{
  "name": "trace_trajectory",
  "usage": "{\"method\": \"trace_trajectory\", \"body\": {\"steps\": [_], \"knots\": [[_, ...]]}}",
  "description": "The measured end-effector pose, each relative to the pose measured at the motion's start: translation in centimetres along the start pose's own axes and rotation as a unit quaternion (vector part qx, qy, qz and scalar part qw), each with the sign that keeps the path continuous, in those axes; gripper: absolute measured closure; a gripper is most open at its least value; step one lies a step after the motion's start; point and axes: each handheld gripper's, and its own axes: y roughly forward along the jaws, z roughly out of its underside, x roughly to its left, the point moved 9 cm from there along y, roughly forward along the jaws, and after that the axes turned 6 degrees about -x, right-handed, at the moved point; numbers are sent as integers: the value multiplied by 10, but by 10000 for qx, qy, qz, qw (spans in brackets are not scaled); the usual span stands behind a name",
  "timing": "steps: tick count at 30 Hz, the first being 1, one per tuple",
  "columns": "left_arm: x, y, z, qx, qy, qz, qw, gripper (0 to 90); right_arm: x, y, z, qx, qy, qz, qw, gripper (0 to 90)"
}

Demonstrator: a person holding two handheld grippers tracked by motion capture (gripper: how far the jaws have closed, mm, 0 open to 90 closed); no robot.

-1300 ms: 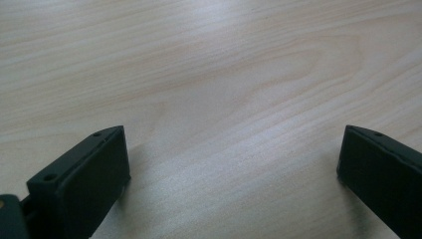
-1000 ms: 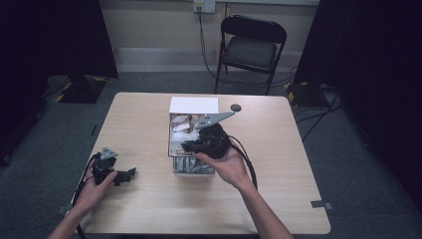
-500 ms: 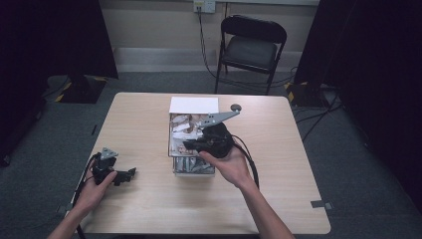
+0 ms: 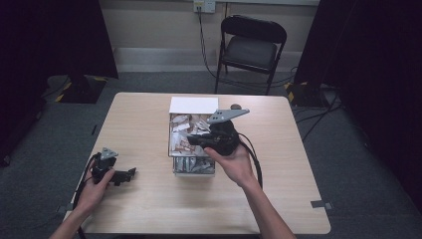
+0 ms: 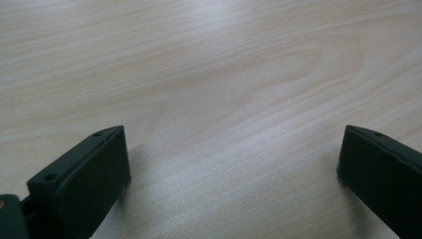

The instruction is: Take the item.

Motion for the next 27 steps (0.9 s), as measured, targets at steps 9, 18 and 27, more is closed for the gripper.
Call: {"method": "trace_trajectory", "body": {"steps": [9, 18, 27], "knots": [[0, 0, 0, 10, 18, 6, 10000, 0, -1, -10, -8, -170, 13, 37, 9998, 900], [0, 0, 0, 17, 19, 6, 10000, 0, -4, -22, -14, -360, -6, 101, 9993, 900], [0, 0, 0, 8, 17, 6, 10000, 0, -1, -36, -24, -594, -44, 73, 9982, 900]]}}
